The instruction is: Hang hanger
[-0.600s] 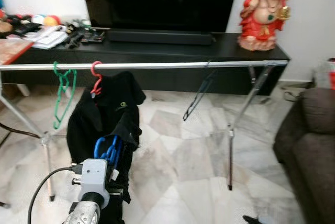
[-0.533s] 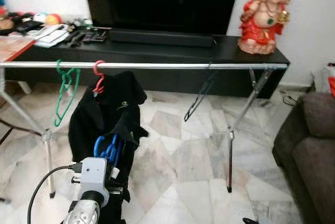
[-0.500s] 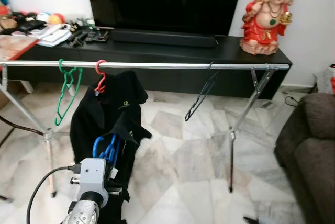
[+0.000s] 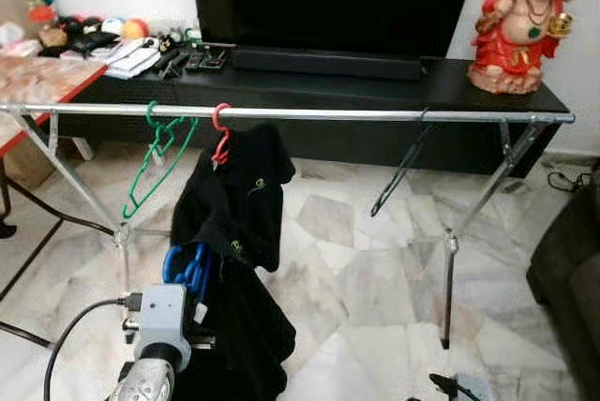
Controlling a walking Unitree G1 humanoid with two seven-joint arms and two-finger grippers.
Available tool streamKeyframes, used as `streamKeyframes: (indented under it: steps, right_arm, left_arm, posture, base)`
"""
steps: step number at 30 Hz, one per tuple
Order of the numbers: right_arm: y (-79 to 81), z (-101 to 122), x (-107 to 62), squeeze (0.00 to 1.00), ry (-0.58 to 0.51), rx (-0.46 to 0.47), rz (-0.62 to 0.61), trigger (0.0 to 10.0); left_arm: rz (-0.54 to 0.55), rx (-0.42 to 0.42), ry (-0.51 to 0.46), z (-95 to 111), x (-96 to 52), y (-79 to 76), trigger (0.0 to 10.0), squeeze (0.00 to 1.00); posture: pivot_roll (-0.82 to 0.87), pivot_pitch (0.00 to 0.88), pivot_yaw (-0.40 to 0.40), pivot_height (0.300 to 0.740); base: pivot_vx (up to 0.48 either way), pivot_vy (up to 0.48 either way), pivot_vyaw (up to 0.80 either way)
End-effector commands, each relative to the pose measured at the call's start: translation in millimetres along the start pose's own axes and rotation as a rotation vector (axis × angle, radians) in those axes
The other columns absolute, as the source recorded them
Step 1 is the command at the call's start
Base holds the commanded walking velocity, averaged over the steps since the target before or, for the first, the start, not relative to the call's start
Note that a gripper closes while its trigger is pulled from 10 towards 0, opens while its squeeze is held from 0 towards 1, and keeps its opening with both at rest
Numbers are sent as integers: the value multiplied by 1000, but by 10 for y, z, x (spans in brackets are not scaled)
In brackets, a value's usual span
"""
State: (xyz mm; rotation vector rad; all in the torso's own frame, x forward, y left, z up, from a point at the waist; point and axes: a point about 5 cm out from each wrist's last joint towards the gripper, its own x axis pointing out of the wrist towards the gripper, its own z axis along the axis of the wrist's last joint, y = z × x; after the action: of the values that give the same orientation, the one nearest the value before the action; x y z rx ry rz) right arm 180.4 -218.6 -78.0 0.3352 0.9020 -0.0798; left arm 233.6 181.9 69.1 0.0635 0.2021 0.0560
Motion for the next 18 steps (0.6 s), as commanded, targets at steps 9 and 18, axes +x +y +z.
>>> streamKeyframes:
  steps: [9,18]
  right_arm:
    - [-83,-54,-35,0,18,6,-23,10000]
    - [-82,-51,-33,0,21,4,-25,10000]
  left_arm:
    - [-2,-14,-35,73,-2,-27,10000,0]
    - [-10,-17,-31,67,-5,-28,10000,0]
  posture:
    - [-10,47,-8,740]
    - [-11,47,-8,740]
  base:
    - [0,480,0]
    - [0,480,0]
